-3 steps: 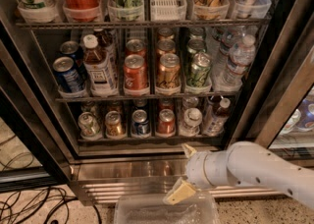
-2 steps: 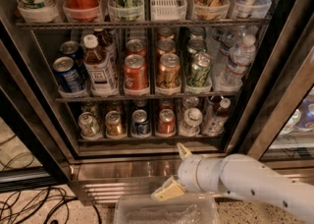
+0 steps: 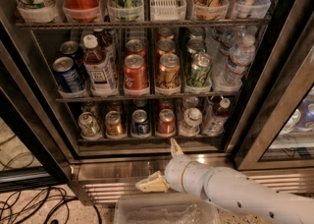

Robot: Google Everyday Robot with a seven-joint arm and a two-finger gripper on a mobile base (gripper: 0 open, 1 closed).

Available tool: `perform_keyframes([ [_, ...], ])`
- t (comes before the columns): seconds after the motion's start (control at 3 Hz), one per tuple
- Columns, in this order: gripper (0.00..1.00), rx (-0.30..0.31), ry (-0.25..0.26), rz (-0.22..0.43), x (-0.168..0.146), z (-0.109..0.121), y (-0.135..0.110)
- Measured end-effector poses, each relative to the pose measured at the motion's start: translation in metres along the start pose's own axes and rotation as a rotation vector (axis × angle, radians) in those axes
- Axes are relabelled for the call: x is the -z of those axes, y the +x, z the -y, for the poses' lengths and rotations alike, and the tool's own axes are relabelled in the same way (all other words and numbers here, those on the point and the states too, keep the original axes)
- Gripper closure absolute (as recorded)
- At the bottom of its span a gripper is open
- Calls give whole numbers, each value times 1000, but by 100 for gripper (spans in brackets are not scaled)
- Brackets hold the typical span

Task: Pick pepsi can from bottom shelf of fridge

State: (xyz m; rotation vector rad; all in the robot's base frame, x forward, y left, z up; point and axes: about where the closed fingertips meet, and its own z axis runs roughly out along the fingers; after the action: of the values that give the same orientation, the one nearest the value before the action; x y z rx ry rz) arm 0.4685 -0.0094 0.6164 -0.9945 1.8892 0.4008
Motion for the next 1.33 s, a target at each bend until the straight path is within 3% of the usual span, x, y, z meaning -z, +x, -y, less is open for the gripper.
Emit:
perform_keyframes([
  [0.33, 0, -61, 23, 26, -11, 2, -3],
  [0.67, 0, -109, 78, 52, -20, 4, -4],
  [1.0, 0, -109, 78, 52, -20, 4, -4],
  [1.33, 0, -103, 113, 93, -33, 5, -3],
])
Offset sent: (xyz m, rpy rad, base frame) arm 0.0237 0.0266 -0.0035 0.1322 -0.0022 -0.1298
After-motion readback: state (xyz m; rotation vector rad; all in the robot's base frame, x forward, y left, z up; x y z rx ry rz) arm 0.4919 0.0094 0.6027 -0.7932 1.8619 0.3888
